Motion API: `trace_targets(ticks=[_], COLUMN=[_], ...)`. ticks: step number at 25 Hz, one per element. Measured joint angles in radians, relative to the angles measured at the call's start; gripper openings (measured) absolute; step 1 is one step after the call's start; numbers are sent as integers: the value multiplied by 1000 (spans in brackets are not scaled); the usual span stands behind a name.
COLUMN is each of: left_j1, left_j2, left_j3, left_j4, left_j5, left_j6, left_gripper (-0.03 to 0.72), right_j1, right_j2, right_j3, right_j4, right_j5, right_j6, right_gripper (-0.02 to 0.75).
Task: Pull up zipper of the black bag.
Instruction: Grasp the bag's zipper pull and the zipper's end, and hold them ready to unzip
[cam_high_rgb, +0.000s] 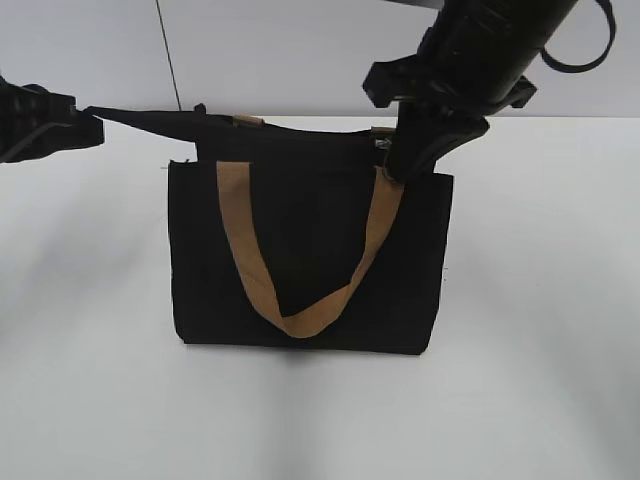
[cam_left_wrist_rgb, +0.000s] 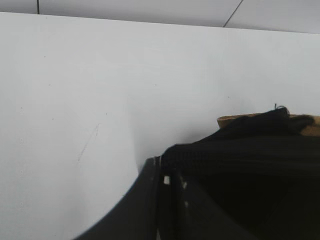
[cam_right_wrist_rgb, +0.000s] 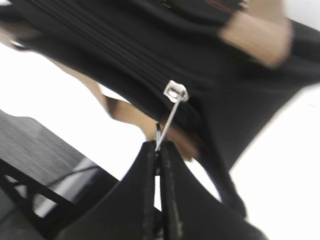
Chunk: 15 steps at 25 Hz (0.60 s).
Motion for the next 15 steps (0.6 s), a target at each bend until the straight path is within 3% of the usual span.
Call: trace_targets(ticks=[4, 9, 12, 13, 15], left_j1=[-1, -2, 0, 1, 1], left_j2=[0, 0, 0, 0, 3], left_j3=[0, 0, 0, 0, 0], left_j4=[0, 0, 1, 1, 1], left_j5=[-17, -24, 12, 29, 51], left_j6=[0, 0, -1, -1, -3], left_gripper=[16, 40, 213, 335, 511], right_j1=[-15, -20, -26, -26, -26], right_j2=[-16, -29, -33, -35, -46], right_j3=[0, 0, 0, 0, 0], right_j4=[-90, -100, -101, -97, -88], right_j5=[13, 15, 24, 25, 27], right_j6=[-8, -17, -72, -97, -126], right_gripper=[-14, 18, 192, 294, 491])
